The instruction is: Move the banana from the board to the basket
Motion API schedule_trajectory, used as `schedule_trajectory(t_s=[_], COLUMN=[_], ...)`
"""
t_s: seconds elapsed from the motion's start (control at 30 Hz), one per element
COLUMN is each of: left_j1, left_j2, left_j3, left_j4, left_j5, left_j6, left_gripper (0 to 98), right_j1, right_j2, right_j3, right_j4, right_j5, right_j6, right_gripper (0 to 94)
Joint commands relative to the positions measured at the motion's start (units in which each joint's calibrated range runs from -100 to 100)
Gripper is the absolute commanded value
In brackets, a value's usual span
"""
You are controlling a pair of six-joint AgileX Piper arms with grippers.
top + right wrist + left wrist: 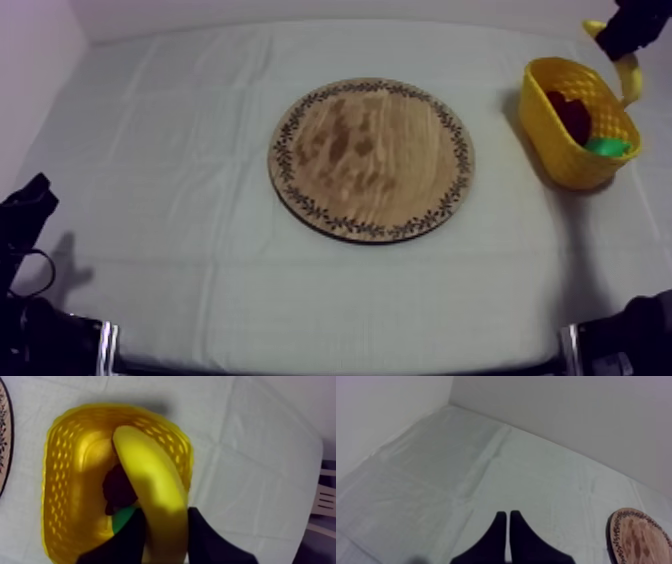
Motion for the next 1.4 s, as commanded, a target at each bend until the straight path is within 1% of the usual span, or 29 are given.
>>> schedule_trajectory(t_s=[0.0,0.3,0.37,0.43,0.5,0.67,0.77,0.9,0.97,1.07,1.13,1.27,1.37], left_j1=[0.0,0.0,0.0,0.0,0.0,0.0,0.0,0.0,0.0,0.0,0.0,0.0,0.0], left_j2=[0.0,0.0,0.0,0.0,0.0,0.0,0.0,0.0,0.0,0.0,0.0,0.0,0.0], left_j3=[0.0,0.0,0.0,0.0,0.0,0.0,0.0,0.0,0.0,0.0,0.0,0.0,0.0], left_j4=[0.03,0.03,0.03,0.03,0.03,0.03,0.03,0.03,0.03,0.03,0.03,0.03,0.03], left_j5=[0.0,0.0,0.0,0.0,0.0,0.0,0.0,0.0,0.0,0.0,0.0,0.0,0.0], left_j6=[0.0,0.0,0.0,0.0,0.0,0.0,0.0,0.0,0.0,0.0,0.0,0.0,0.0], left_gripper=[0.1,0.1,0.1,0.1,0.1,0.1,0.1,0.1,0.1,0.1,0.1,0.1,0.1], right_j1=[-0.2,-1.1,-1.1,-1.2,-1.2,-1.2,-1.1,-1.0,-0.9,-0.9,-0.9,-0.9,-1.2], right_j2=[1.7,8.9,10.3,11.7,12.8,14.8,15.5,15.5,14.8,12.9,11.0,5.6,0.7], right_j3=[1.1,4.4,4.3,4.0,3.7,3.4,3.4,3.4,3.6,4.3,5.1,7.4,9.1], right_j4=[0.2,1.0,1.2,1.3,1.4,2.0,2.2,1.9,1.7,1.1,0.5,-0.5,-0.7], right_j5=[-0.8,-4.9,-5.8,-6.4,-6.9,-8.2,-8.8,-9.1,-9.3,-9.6,-9.8,-11.1,-11.9], right_j6=[-0.8,-3.6,-4.1,-4.6,-4.8,-5.5,-5.8,-5.7,-5.4,-4.6,-3.7,-2.4,-3.6], right_gripper=[12.8,14.3,15.5,18.9,26.3,52.8,66.2,79.7,83.5,85.7,84.2,76.7,69.2])
